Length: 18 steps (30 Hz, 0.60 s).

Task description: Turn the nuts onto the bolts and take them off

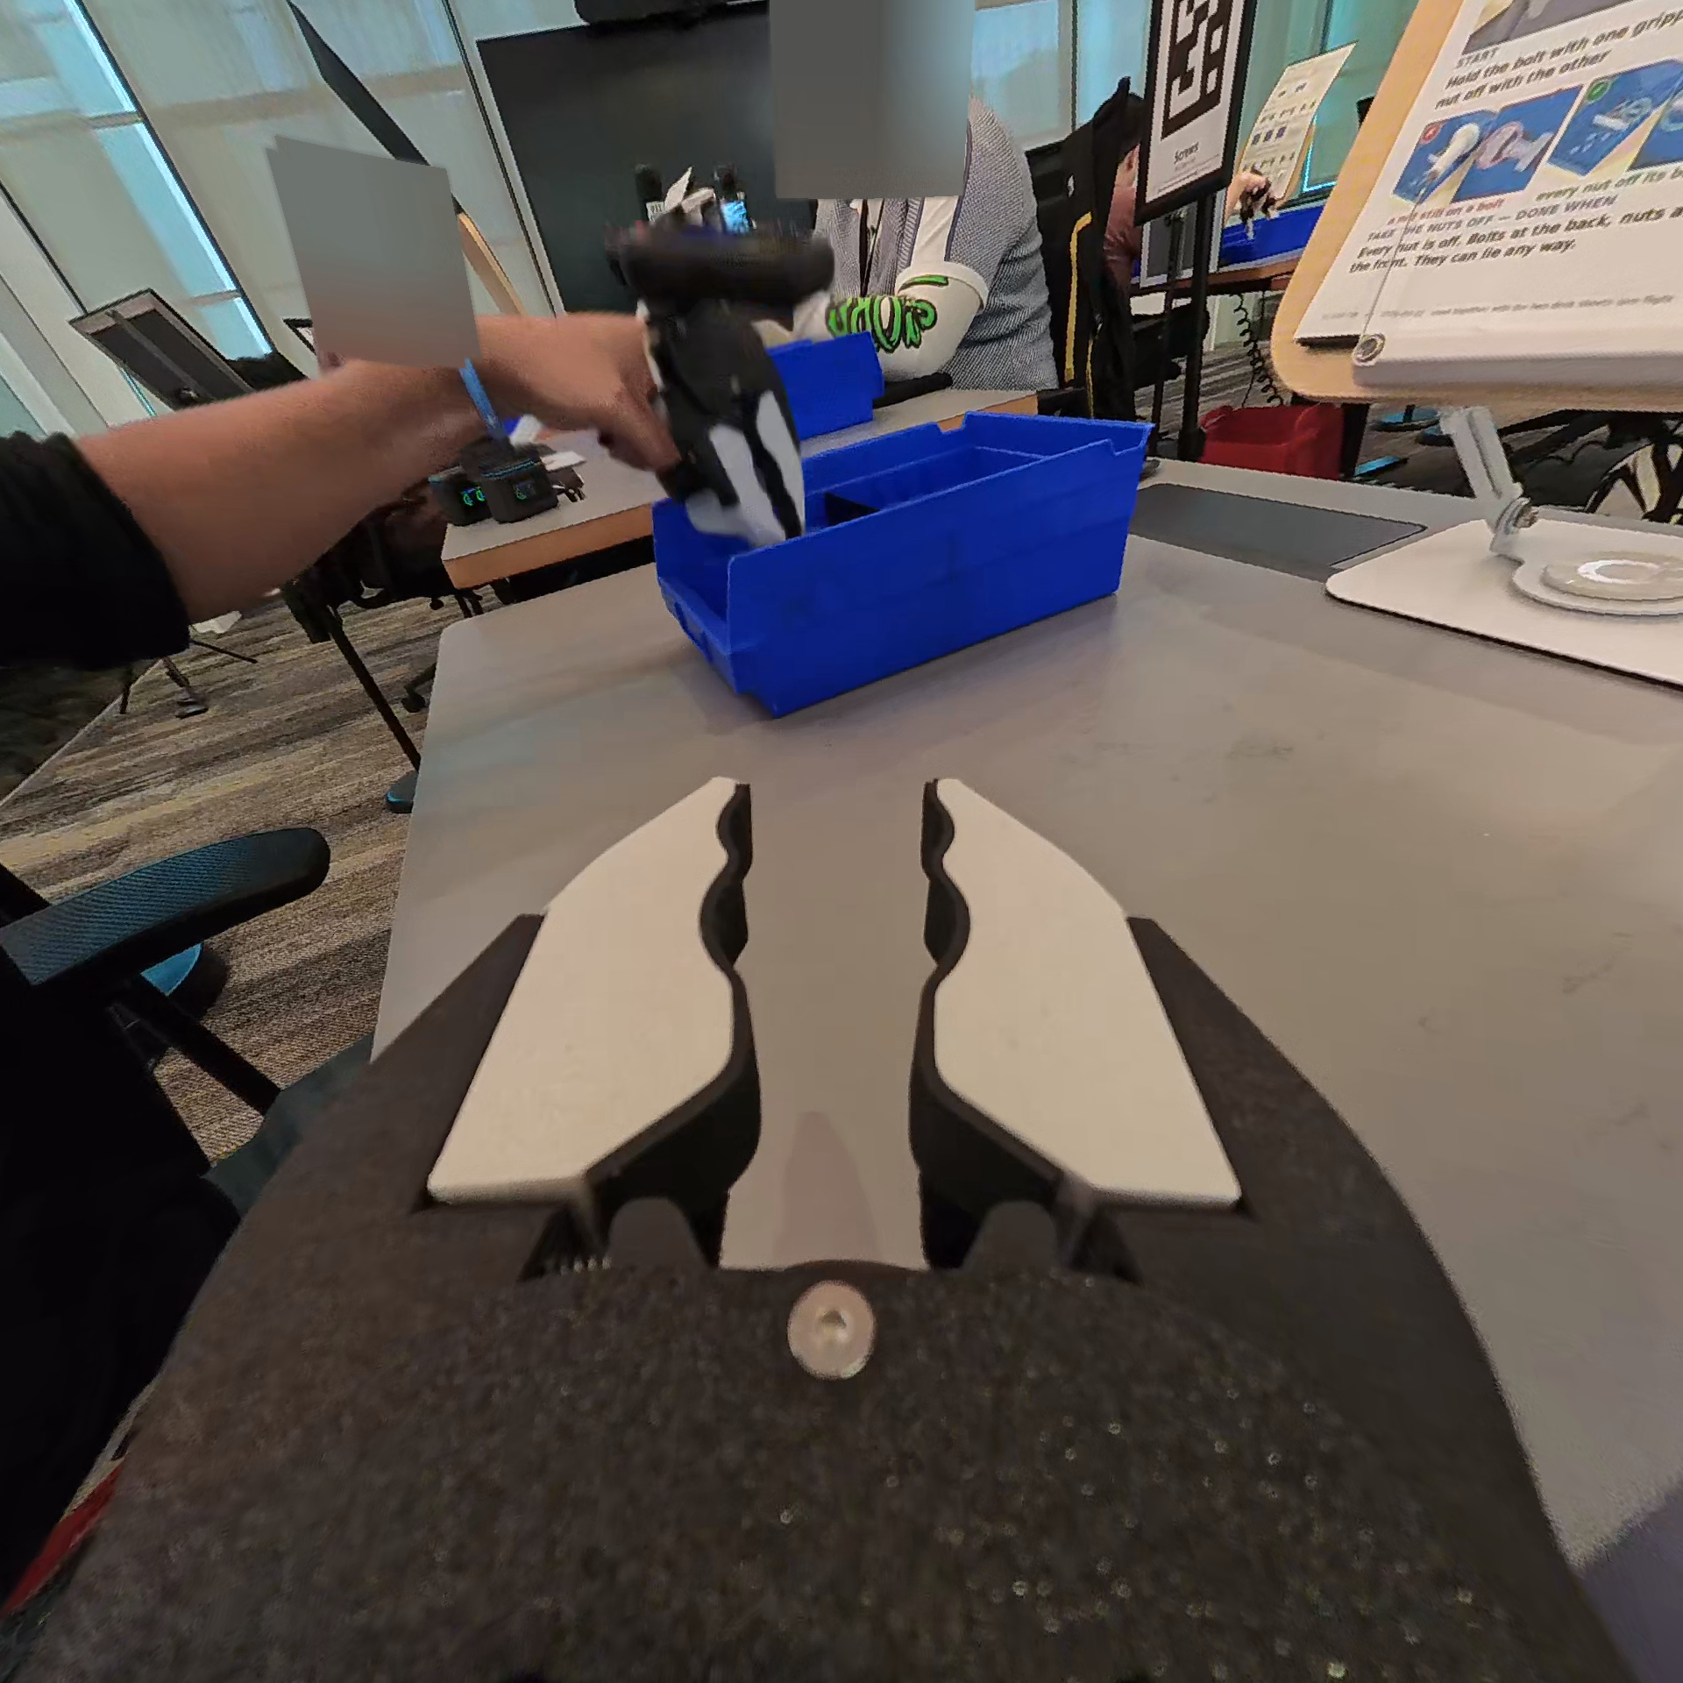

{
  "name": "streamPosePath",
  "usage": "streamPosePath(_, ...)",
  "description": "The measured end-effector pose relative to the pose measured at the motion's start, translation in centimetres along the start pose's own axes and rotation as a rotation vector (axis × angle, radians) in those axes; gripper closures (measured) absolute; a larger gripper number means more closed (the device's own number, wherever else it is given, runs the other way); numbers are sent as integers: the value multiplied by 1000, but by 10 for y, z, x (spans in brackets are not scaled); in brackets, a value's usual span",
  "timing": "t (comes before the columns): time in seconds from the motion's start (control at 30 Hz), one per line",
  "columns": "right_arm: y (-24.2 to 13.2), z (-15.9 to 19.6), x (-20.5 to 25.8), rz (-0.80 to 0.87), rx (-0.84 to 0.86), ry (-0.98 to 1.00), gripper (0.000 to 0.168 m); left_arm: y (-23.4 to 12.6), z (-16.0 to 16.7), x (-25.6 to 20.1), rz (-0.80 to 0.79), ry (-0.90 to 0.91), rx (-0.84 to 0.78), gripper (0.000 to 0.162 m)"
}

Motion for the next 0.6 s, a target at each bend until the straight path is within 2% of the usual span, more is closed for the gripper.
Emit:
streamPosePath(0.13, 3, 1, 1, -4, 8, -1, 133, -70, -68, -30, 57, 93, -282, 145)
streamPosePath(0.2, 6, 2, 1, -7, 18, -2, 133, -77, -109, -52, 87, 162, -315, 145)
streamPosePath(0.27, 9, 5, 1, -9, 37, -1, 133, -59, -145, -73, 84, 263, -236, 145)
streamPosePath(0.4, 11, 12, 2, 0, 82, -13, 133, 8, -208, -111, 100, 439, -65, 145)
streamPosePath(0.5, 10, 14, 3, 4, 97, -22, 133, 50, -234, -120, 72, 554, 26, 145)
streamPosePath(0.6, 7, 15, 4, 5, 99, -19, 133, 71, -248, -126, 86, 651, 35, 145)
Point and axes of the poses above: each gripper's, where its closed fingertips meet, y out along the fingers, z out of its underside, x = y × z across the jaws, the point moved 5 cm from there along -y, back along the fingers, and after that the axes turned 3 degrees about -z, right-handed, at the moved point
